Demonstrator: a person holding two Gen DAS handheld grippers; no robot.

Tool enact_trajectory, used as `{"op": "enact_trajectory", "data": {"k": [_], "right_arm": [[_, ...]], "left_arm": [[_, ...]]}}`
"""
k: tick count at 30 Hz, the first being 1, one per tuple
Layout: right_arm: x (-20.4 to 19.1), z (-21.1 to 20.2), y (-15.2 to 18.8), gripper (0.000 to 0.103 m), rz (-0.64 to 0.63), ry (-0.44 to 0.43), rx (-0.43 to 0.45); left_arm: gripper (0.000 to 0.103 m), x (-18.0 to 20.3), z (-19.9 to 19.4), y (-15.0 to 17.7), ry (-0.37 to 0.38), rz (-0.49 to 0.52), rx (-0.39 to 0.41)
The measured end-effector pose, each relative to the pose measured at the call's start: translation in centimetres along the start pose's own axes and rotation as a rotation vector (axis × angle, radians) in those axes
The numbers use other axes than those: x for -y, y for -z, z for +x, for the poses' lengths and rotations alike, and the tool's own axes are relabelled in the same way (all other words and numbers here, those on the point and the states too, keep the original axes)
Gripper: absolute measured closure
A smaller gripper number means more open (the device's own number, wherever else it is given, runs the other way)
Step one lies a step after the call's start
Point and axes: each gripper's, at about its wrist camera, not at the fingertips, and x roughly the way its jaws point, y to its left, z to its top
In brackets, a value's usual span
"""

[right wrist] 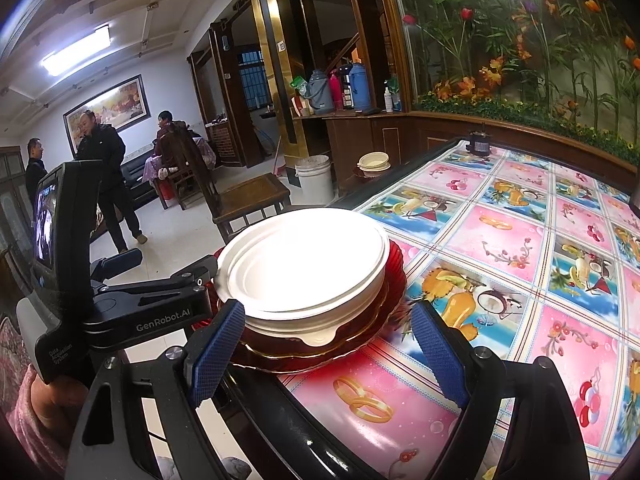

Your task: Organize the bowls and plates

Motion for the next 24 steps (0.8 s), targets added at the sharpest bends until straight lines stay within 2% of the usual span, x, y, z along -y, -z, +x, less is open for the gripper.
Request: {"op": "enact_trajectory", "data": {"k": [24], "right_arm": [[-0.04,-0.13,0.13,0.016,0.004,0.003,0.003]], "left_arm": [[0.000,0.03,0.10,0.13,0.003,-0.001,-0.002]]}}
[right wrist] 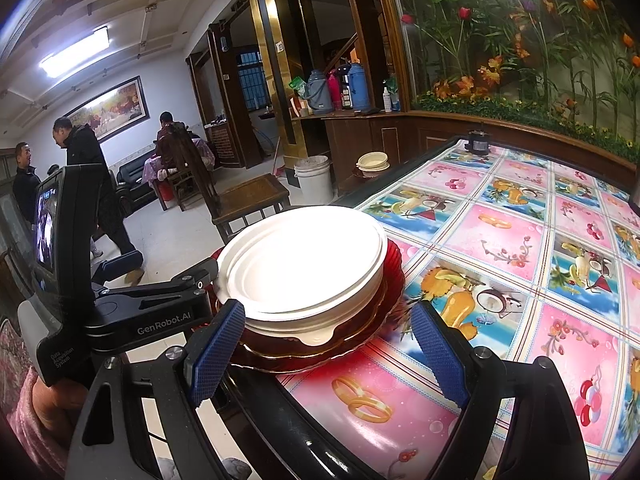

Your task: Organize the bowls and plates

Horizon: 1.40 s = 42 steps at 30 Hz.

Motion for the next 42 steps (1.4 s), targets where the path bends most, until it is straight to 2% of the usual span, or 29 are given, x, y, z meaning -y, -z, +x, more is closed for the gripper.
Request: {"op": "enact_trajectory", "data": {"k": [42], "right_arm": [[-0.21,0.35,0.07,0.016,-0.008,0.004,-0.004]], "left_arm": [[0.000,-0.60,0.74,0.19,-0.015,-0.022,-0.009]]}}
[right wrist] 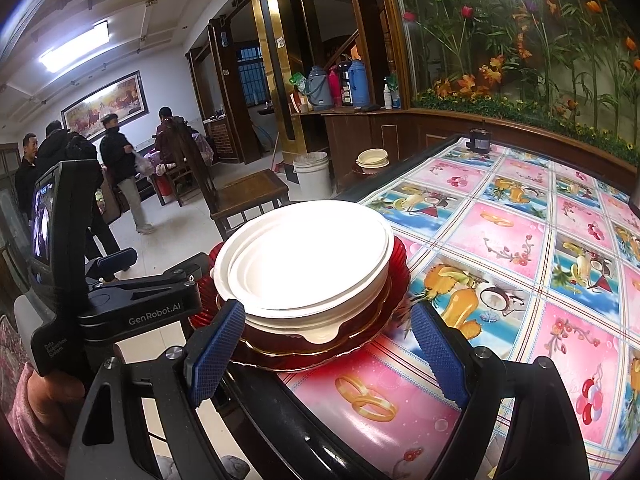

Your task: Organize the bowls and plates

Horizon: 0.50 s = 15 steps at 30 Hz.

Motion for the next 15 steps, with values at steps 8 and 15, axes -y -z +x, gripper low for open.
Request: {"op": "enact_trajectory", "data": {"k": [8,15], "right_arm": [[0.4,-0.6,0.0,0.016,0.009,-0.005,0.014],[0.4,-1.4,-0.1,0.016,0.011,-0.001,0.029]], "left_arm": [[0.000,-0.2,-1.2,-0.4,-0.014,-0.006,0.034],[0.000,-0.2,-2.0,-0.6,-0.009,-0.003,0.050]]}}
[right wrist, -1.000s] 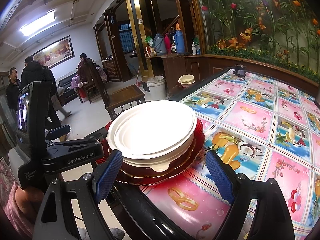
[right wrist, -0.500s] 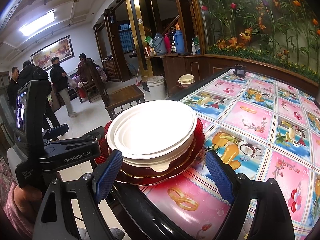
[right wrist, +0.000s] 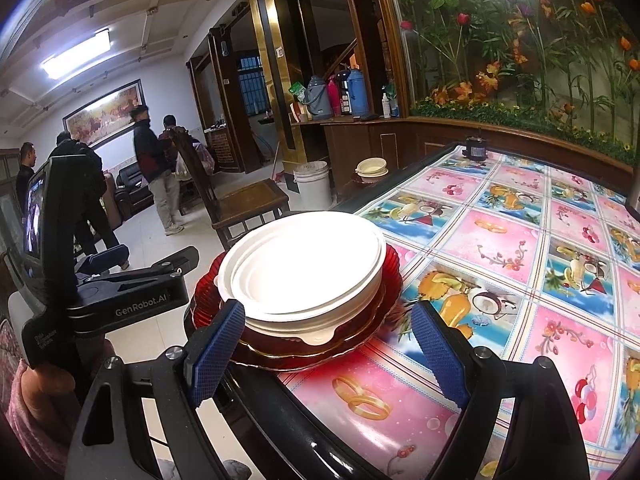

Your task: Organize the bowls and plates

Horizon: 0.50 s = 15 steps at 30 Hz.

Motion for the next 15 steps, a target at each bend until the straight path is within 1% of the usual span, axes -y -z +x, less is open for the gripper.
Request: {"op": "enact_trajectory", "data": {"k": [7,15], "right_arm": [[-0.25,-0.04,0.01,0.016,-0.006,-0.001,0.000],[0.18,0.02,-0.05,0.016,0.018,-0.007,0.003]], "left_arm": [[0.000,-0.02,-0.24,-0.07,0.001,-0.001,0.005],[0.000,0.04,-0.66,-0.13,-0.007,0.007,0.008]]}}
